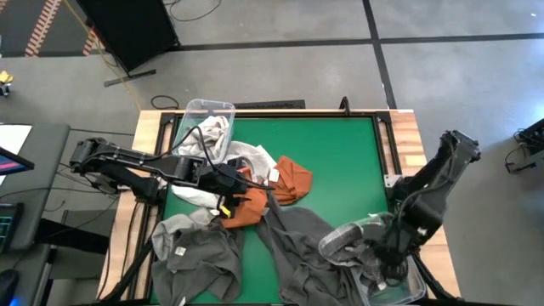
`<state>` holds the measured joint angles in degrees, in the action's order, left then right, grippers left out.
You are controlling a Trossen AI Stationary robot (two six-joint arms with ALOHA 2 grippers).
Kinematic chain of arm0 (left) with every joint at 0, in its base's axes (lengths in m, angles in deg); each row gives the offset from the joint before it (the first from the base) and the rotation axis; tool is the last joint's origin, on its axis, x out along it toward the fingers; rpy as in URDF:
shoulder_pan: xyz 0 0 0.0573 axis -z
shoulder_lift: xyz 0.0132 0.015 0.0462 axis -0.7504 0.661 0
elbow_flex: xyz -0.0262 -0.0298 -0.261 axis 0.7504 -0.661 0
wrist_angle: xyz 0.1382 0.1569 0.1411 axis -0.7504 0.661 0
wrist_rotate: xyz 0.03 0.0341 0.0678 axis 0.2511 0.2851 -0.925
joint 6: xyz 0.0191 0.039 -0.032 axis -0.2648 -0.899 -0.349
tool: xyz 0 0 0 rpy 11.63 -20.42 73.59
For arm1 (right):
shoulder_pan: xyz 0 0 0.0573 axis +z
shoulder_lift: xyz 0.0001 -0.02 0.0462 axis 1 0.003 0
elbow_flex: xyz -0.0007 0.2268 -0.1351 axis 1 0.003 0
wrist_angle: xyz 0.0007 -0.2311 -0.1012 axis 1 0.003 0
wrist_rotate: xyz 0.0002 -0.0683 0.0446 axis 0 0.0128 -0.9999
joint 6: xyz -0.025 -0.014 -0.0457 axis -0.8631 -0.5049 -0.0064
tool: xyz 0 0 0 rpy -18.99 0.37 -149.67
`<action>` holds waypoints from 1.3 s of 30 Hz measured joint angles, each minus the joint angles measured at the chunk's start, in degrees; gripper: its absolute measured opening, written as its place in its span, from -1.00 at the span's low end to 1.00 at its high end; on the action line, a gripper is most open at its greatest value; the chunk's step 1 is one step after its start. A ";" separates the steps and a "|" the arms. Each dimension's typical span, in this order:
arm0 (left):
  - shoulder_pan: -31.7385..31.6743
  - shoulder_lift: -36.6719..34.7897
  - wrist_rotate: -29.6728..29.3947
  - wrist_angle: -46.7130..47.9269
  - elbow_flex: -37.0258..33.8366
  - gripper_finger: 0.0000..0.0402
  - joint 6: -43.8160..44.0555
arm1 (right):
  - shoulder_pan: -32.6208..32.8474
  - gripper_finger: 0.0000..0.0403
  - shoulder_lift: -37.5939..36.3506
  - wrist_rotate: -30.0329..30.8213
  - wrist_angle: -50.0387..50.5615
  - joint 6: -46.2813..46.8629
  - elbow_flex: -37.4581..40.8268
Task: Sort towels by color in basket
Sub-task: Put the gray patterned towel into the bottom transparent bin
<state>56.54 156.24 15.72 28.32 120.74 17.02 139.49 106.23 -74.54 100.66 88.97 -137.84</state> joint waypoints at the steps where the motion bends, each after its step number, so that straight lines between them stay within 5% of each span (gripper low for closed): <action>1: 0.00 -0.01 0.00 0.00 0.00 -0.17 0.00 | 0.36 -0.91 -0.02 0.00 -3.40 0.43 2.57; 8: -0.02 0.00 0.00 -0.02 0.00 -0.17 0.00 | 1.91 -0.91 2.93 0.90 -19.38 1.44 15.84; 17: 0.00 0.00 0.00 0.00 0.00 -0.17 0.00 | 1.96 -0.90 11.51 0.87 -34.84 -1.52 23.03; 26: 0.00 -0.02 0.00 -0.02 0.00 -0.17 0.00 | -2.94 -0.84 16.55 0.49 -31.98 -10.14 23.11; 34: -0.02 0.00 0.01 0.00 0.00 -0.17 0.00 | -11.02 -0.85 14.54 5.90 -20.14 -18.67 23.15; 39: -0.02 0.00 0.00 0.00 0.00 -0.17 0.00 | -14.34 -0.76 13.46 3.33 -18.75 -22.45 23.33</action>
<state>56.53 156.25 15.72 28.32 120.74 17.02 125.15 119.68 -71.21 81.91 66.52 -114.51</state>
